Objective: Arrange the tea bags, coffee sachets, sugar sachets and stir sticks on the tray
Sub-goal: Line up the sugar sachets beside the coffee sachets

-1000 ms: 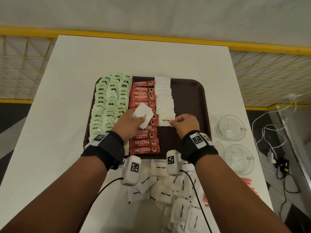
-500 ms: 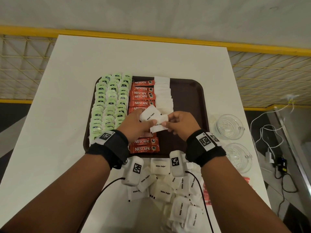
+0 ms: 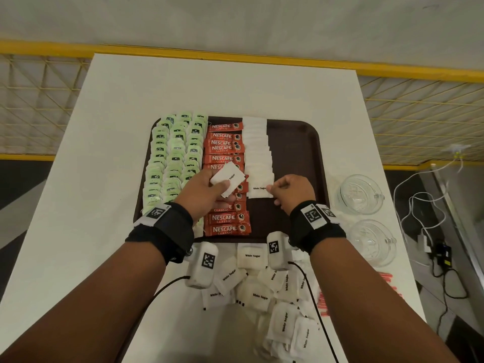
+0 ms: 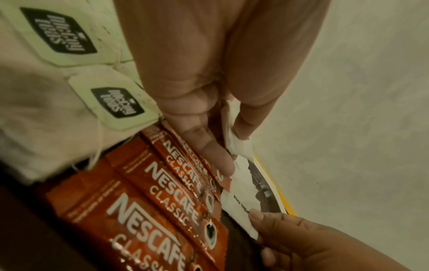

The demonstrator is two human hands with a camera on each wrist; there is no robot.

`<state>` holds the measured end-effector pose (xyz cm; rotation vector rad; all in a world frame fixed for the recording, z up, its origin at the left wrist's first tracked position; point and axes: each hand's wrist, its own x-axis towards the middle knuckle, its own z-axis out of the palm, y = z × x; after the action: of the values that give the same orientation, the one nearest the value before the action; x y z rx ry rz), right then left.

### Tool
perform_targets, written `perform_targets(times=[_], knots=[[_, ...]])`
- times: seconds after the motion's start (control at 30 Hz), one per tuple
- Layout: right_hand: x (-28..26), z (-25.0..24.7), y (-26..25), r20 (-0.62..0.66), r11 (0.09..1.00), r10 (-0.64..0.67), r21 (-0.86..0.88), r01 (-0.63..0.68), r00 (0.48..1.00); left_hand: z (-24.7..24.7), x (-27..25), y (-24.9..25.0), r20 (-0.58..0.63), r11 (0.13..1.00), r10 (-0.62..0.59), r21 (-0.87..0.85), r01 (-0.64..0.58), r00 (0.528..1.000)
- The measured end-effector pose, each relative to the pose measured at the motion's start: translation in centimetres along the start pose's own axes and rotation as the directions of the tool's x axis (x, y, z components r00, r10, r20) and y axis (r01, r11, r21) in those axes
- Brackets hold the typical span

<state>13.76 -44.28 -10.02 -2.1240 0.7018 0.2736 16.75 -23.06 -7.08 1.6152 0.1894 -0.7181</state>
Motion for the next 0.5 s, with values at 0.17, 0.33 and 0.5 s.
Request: perform_targets(times=[0.17,0.33,0.5], knots=[[-0.8,-0.5,-0.9,-0.062,0.996,-0.082,-0.034,0.08,0.995,0.0,-0.3,-0.4,0.029,0.996,0.038,0.08,-0.04,0.999],[-2.5,-0.8,-3.0,0.195,0.979,-0.203,0.061,0.195,0.96,0.8,-0.5,-0.2,0.06,0.987,0.08,0.138,-0.088,0.995],[-2.4,-1.1,-1.7,0.173,0.982,-0.116,0.165,0.088,0.978,1.0,-0.3,0.1,0.045,0.992,0.064,0.109,-0.068,0.997]])
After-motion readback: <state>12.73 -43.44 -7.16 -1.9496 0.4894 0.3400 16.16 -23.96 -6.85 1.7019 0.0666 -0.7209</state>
